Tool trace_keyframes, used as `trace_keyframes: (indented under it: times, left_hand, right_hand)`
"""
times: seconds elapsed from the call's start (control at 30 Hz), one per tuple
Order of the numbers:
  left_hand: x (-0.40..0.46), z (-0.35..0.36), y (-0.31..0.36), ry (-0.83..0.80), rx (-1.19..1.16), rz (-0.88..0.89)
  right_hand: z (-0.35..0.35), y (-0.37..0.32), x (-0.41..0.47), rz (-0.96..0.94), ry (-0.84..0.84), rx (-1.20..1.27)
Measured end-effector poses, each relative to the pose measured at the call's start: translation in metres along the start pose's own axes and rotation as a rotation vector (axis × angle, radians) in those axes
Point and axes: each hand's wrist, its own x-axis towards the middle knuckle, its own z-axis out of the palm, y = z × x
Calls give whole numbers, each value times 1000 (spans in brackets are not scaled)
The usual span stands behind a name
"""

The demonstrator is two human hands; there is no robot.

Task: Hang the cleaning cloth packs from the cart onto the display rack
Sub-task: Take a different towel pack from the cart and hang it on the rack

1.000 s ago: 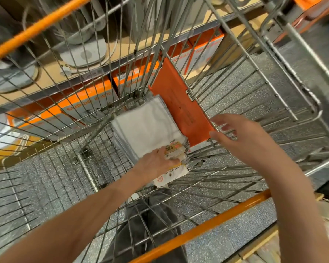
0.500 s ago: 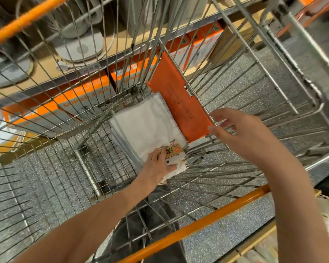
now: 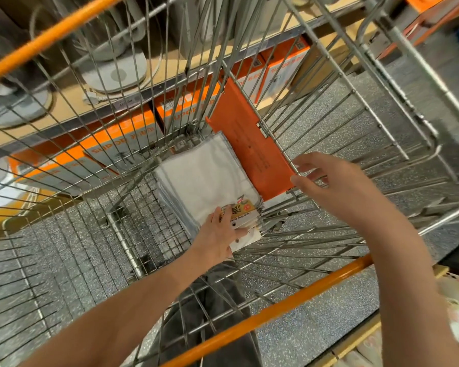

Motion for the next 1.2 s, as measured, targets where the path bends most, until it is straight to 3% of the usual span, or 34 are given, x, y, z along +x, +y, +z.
trace_keyframes:
  times: [0.2, 0.33, 0.57, 0.73, 0.93, 1.07, 1.2]
  left_hand:
    - [-15, -37, -20, 80, -294, 24]
    - [-18, -49, -31, 74, -293, 51]
    - [-25, -78, -39, 106, -390, -70]
    - [-55, -130, -44, 385, -601, -200]
    - [-98, -201, -34, 766, -939, -183]
    - [-122, -250, -16, 916, -1107, -198]
    - [-141, -295, -3, 1019, -1263, -182]
  right_hand:
    - [2, 1, 0, -3, -29, -40]
    - [3, 2, 2, 5, -39, -65]
    - [4, 3, 1, 10, -48, -87]
    - [2, -5, -2, 31, -100, -87]
    - [4, -50, -18, -110, -61, 353]
    - [8, -80, -31, -246, 39, 541]
    - [-1, -99, -45, -347, 220, 487]
